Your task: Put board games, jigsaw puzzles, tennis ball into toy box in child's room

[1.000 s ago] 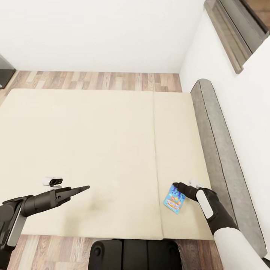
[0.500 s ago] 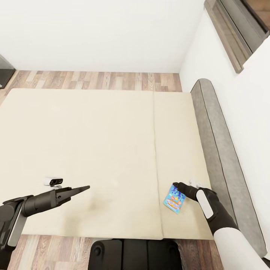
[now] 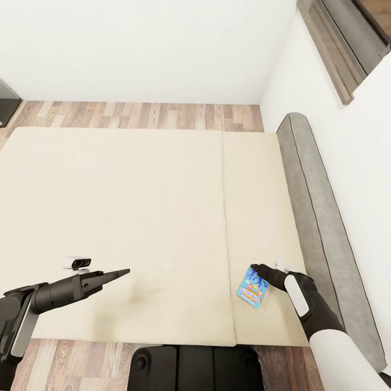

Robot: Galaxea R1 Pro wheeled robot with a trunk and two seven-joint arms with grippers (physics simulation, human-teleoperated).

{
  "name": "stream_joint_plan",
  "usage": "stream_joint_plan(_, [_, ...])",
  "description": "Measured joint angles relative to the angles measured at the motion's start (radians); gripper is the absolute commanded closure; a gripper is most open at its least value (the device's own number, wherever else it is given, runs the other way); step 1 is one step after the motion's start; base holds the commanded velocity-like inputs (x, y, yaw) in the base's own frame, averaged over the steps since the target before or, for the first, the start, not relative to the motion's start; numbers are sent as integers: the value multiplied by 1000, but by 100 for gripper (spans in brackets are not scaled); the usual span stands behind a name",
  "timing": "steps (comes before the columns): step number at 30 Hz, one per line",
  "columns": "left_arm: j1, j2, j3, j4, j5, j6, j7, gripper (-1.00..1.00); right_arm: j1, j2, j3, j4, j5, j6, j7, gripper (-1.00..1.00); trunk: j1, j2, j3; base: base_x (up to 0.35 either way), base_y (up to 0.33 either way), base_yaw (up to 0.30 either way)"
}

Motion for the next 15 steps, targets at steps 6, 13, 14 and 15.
stream_joint_plan(6, [0, 0, 0, 0, 0, 0, 0, -100, 2, -17, 0, 0, 0, -2, -2, -100, 0, 0, -2, 0, 0, 0])
stream_joint_plan(13, [0, 1, 0, 0, 0, -1, 0, -100, 6, -40, 0, 1, -7, -7, -3, -100, 0, 0, -5, 0, 0, 0])
stream_joint_plan(14, [0, 1, 0, 0, 0, 0, 0, -100, 6, -41, 0, 1, -7, -7, -3, -100, 0, 0, -5, 0, 0, 0])
stream_joint_plan(15, [0, 1, 0, 0, 0, 0, 0, -100, 6, -42, 0, 1, -8, -7, -3, -100, 0, 0, -6, 0, 0, 0])
